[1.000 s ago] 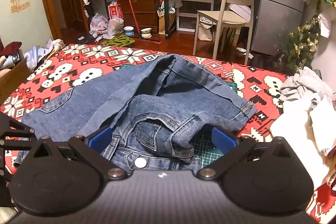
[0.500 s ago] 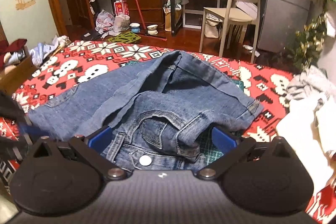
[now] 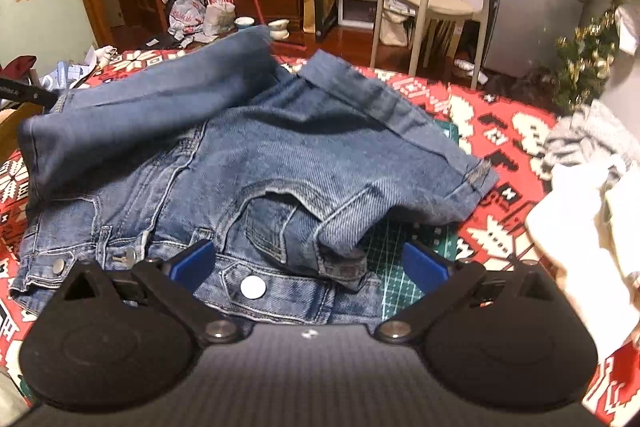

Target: Fold clothes

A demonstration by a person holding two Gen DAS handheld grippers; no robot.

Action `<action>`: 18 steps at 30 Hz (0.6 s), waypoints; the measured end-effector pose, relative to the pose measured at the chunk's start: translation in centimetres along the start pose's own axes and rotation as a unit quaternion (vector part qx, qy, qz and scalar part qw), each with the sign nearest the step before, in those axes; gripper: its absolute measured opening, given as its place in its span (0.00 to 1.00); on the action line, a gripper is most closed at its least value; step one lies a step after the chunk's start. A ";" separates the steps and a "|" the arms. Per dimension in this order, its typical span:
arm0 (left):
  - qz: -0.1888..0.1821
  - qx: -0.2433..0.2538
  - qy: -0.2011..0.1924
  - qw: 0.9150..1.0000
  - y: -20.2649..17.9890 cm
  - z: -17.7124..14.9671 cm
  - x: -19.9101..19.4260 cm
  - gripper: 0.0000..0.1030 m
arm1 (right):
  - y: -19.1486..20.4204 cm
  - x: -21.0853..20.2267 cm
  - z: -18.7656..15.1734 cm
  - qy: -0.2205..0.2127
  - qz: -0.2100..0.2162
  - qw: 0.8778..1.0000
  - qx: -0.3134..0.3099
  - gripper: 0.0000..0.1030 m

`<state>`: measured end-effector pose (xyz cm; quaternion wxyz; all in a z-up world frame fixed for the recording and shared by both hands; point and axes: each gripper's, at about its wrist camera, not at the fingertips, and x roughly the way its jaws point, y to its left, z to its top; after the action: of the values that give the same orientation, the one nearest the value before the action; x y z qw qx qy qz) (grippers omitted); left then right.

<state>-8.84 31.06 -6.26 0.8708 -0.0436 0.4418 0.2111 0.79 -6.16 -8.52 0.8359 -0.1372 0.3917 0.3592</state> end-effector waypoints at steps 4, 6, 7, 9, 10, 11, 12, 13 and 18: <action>0.026 -0.028 0.010 0.999 2.2 -0.6 1.7 0.05 | -0.1 1.1 -0.2 0.000 -0.007 1.000 -0.009 0.98; 0.040 -0.027 0.005 0.999 2.7 -0.8 2.0 0.05 | -0.3 1.8 -0.3 0.006 -0.011 1.000 -0.013 0.96; 0.048 -0.026 0.001 0.998 2.8 -0.8 2.0 0.05 | -0.4 2.0 -0.4 0.008 -0.011 1.000 -0.012 0.96; 0.061 -0.026 -0.007 0.998 3.2 -0.7 2.1 0.05 | -0.8 2.5 -0.4 0.012 -0.009 1.000 -0.009 0.93; 0.065 -0.027 -0.012 0.997 3.4 -0.4 2.1 0.05 | -1.0 2.6 -0.3 0.012 -0.007 1.000 -0.006 0.92; 0.067 -0.030 -0.014 0.997 3.6 -0.2 2.1 0.05 | -1.2 2.7 -0.3 0.012 -0.005 1.000 -0.004 0.88; 0.068 -0.033 -0.016 0.997 3.8 0.0 2.2 0.05 | -1.3 2.9 -0.2 0.012 -0.002 1.000 -0.004 0.83; 0.070 -0.036 -0.018 0.997 4.0 0.2 2.2 0.05 | -1.4 3.1 -0.1 0.014 0.000 1.000 -0.006 0.81; 0.075 -0.035 -0.013 0.997 4.2 0.1 2.6 0.05 | -1.7 3.8 0.2 0.020 0.003 1.000 -0.013 0.41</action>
<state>-9.16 35.76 -7.79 0.8561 -0.0382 0.4251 0.2914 3.76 -5.33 -11.36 0.8251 -0.1538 0.4039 0.3638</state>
